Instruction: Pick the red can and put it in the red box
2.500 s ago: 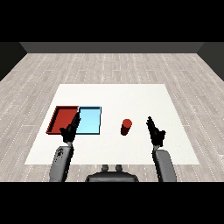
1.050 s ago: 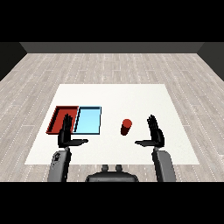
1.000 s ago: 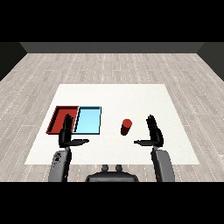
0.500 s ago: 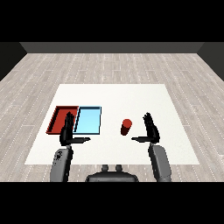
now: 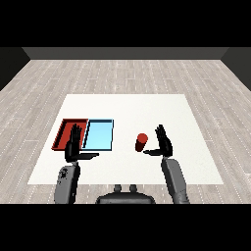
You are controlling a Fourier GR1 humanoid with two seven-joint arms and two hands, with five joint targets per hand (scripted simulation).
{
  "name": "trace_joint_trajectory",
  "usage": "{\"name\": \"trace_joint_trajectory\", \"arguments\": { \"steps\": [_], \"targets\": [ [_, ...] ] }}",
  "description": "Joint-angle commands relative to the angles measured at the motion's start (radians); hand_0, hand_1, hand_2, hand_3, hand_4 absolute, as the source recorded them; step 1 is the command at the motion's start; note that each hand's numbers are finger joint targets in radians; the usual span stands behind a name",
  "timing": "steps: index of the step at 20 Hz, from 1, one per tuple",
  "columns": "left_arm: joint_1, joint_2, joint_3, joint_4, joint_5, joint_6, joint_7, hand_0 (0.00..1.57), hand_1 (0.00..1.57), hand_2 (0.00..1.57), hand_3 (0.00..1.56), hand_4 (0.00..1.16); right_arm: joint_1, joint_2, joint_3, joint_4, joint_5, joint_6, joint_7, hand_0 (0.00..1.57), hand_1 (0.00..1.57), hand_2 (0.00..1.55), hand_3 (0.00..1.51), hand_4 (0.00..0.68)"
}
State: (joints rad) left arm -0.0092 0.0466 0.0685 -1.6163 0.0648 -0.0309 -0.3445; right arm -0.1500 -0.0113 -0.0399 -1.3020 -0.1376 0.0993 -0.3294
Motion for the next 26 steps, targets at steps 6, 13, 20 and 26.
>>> {"name": "trace_joint_trajectory", "arguments": {
  "steps": [6, 13, 20, 26],
  "targets": [
    [0.022, -0.012, -0.011, 0.012, 0.004, -0.011, -0.029, 0.00, 0.00, 0.00, 0.00, 0.00, -0.070, -0.004, 0.010, 0.182, -0.042, -0.005, -0.103, 0.00, 0.00, 0.00, 0.00, 0.000],
    [0.072, 0.025, 0.018, -0.029, 0.038, -0.042, -0.013, 0.00, 0.00, 0.00, 0.00, 0.00, -0.112, 0.011, 0.065, 0.249, -0.124, -0.064, -0.136, 0.00, 0.00, 0.00, 0.00, 0.000],
    [0.011, 0.050, 0.067, 0.091, 0.061, -0.076, -0.090, 0.00, 0.00, 0.00, 0.00, 0.00, -0.132, 0.011, 0.054, 0.320, -0.110, -0.058, -0.181, 0.00, 0.00, 0.00, 0.00, 0.000],
    [-0.014, -0.001, 0.021, 0.085, 0.021, -0.013, -0.070, 0.00, 0.00, 0.00, 0.00, 0.00, -0.146, 0.011, 0.161, 0.283, -0.185, -0.134, -0.134, 0.00, 0.00, 0.00, 0.00, 0.000]
  ]
}}
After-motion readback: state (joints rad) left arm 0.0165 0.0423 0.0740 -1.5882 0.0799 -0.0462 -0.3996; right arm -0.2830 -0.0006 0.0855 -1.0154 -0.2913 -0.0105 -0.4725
